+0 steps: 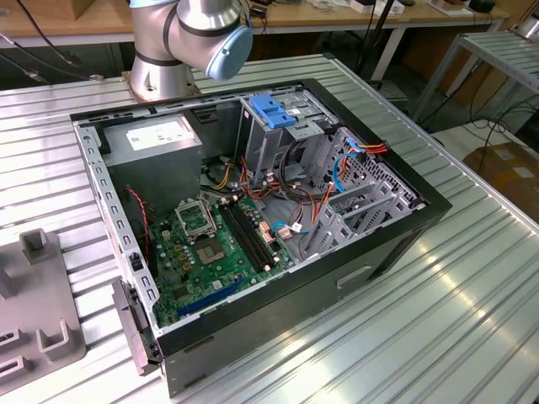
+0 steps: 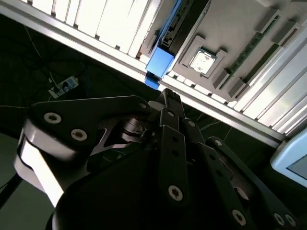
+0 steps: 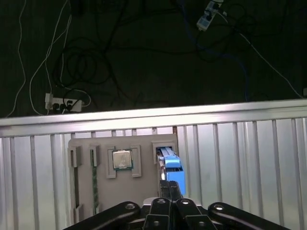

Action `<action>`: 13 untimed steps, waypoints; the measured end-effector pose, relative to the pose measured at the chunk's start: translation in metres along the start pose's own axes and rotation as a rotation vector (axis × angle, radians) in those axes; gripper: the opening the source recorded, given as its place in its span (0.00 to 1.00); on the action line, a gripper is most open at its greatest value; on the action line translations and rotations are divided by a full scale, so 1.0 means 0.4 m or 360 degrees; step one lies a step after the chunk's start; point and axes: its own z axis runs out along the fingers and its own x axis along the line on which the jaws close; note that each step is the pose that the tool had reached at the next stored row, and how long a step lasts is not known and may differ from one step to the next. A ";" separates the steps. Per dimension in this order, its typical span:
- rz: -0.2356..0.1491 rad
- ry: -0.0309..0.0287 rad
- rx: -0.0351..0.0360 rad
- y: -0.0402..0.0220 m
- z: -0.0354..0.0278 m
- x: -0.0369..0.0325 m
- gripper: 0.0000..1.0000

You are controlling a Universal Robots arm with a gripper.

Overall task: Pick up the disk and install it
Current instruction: 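Pick up the disk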

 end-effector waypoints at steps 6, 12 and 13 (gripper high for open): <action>-0.0011 0.00010 0.0013 -0.009 0.017 0.000 0.10; 0.0063 0.00010 0.0030 -0.019 0.032 0.000 0.36; 0.0072 0.00006 0.0030 -0.022 0.036 -0.001 0.42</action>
